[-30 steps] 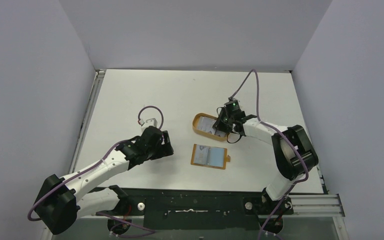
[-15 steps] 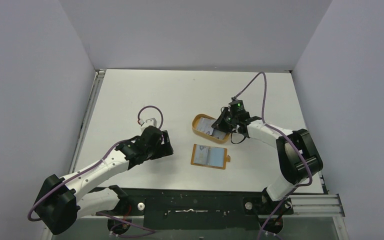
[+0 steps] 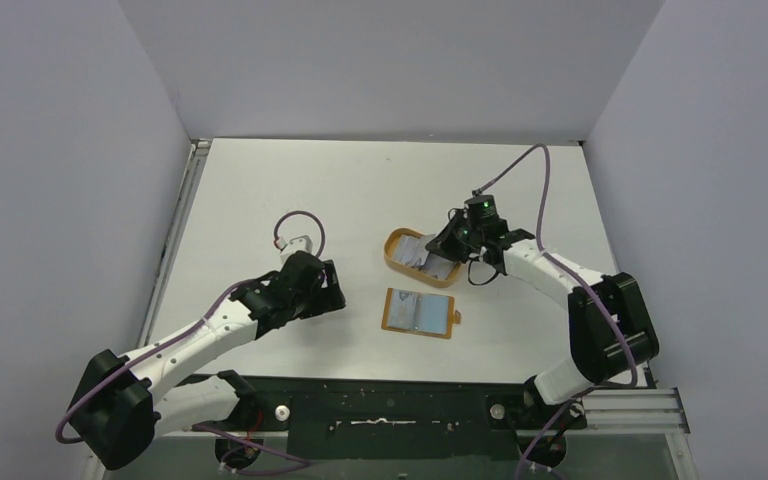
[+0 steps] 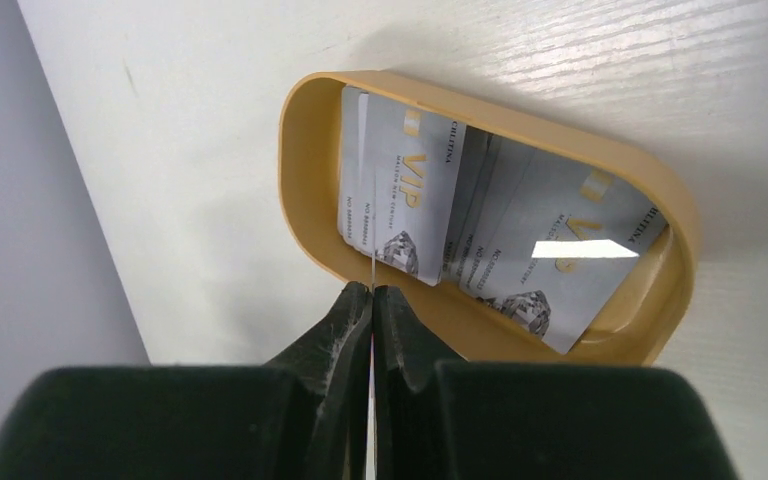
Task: Put the credit cards into the card holder
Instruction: Pick up the credit card from the storage box, then turn over the card slot in the card holder.
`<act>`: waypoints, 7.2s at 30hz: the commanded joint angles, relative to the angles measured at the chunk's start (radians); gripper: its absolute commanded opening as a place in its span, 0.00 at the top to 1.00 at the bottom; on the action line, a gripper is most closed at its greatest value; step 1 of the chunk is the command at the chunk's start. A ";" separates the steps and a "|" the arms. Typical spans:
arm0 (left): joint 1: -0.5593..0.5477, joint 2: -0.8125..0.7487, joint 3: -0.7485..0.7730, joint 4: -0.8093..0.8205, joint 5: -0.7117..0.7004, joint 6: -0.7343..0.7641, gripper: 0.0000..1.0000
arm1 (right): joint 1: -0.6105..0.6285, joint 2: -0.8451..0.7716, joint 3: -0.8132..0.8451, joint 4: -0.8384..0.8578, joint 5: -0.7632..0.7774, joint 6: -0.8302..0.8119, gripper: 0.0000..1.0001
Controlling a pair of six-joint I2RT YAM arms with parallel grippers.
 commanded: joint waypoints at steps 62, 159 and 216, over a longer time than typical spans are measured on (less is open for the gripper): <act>-0.345 0.790 0.741 -0.116 -0.039 0.348 0.11 | -0.061 -0.623 -0.369 -0.384 -0.184 -0.298 1.00; -0.314 0.902 0.699 -0.121 -0.087 0.287 0.68 | -0.109 -0.438 -0.412 0.012 -0.100 -0.256 1.00; -0.308 0.869 0.617 -0.091 -0.078 0.276 0.88 | -0.141 -0.366 -0.400 -0.109 -0.350 -0.337 1.00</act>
